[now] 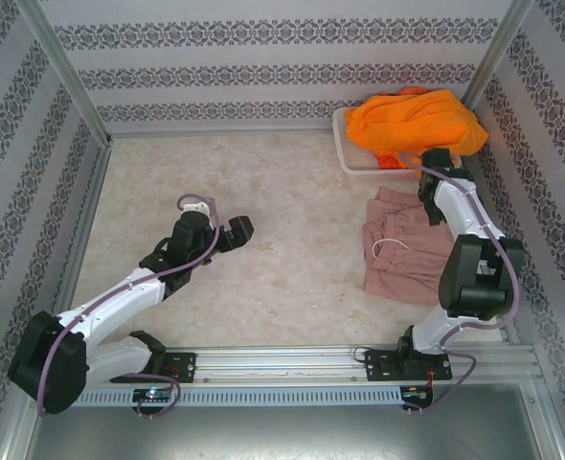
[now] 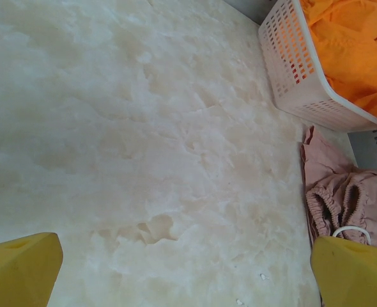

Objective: Fold and stack the shorts

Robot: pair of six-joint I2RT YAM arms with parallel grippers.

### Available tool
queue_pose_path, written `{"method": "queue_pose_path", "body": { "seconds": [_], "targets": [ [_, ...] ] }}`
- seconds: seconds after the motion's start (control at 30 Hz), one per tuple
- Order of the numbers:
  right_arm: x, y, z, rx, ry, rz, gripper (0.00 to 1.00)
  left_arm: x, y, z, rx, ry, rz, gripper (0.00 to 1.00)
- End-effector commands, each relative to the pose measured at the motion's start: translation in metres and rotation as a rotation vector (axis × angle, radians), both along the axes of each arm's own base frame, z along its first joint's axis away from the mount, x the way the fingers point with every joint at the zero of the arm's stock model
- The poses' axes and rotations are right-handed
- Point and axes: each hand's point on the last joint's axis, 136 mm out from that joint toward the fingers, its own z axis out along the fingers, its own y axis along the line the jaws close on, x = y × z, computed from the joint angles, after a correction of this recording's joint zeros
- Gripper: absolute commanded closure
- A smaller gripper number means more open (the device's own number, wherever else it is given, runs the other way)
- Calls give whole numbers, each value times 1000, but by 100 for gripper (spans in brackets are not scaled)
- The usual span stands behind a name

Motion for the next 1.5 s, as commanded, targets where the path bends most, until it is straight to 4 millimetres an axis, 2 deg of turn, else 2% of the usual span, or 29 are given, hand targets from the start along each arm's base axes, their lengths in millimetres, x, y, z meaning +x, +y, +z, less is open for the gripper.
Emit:
{"method": "queue_pose_path", "body": {
  "seconds": [0.0, 0.03, 0.1, 0.23, 0.37, 0.47, 0.63, 0.8, 0.87, 1.0, 1.1, 1.17, 1.2, 1.37, 1.47],
  "targets": [
    [47, 59, 48, 218, -265, 103, 10, 4, -1, 7, -6, -43, -16, 0],
    [62, 71, 61, 245, -317, 133, 5, 4, -2, 9, -11, -47, -19, 0],
    [89, 89, 79, 283, -375, 170, 4, 4, -3, 10, -12, -47, -24, 0],
    [139, 89, 83, 221, -357, 156, 2, 2, 0, 10, -1, -43, -21, 0],
    [189, 83, 66, 150, -321, 156, 2, 0, 5, 9, 5, -45, -6, 0],
    [218, 79, 49, 120, -314, 156, 2, 0, 7, 6, 10, -38, -2, 0],
    [254, 74, 14, 101, -307, 163, 2, 1, 9, 5, 21, -32, 1, 0],
    [279, 66, -21, 74, -313, 165, 3, 4, 9, 3, 38, -20, -3, 0],
    [286, 62, -31, 51, -312, 167, 11, 5, 9, 2, 42, -16, -3, 0],
    [291, 60, -39, 69, -335, 150, 53, 7, 10, -3, 51, -9, 4, 0],
    [294, 64, -19, 82, -393, 140, 78, 9, 8, -7, 47, 1, 5, 0],
    [294, 66, 9, 89, -452, 141, 96, 10, 7, -8, 40, 6, 2, 0],
    [295, 68, 23, 96, -482, 145, 100, 10, 7, -7, 37, 6, 2, 0],
    [283, 82, 112, 146, -659, 159, 100, 8, 9, -5, 32, -2, 8, 0],
    [270, 93, 157, 190, -746, 180, 100, 5, 11, -3, 29, -9, 12, 0]
  ]
}}
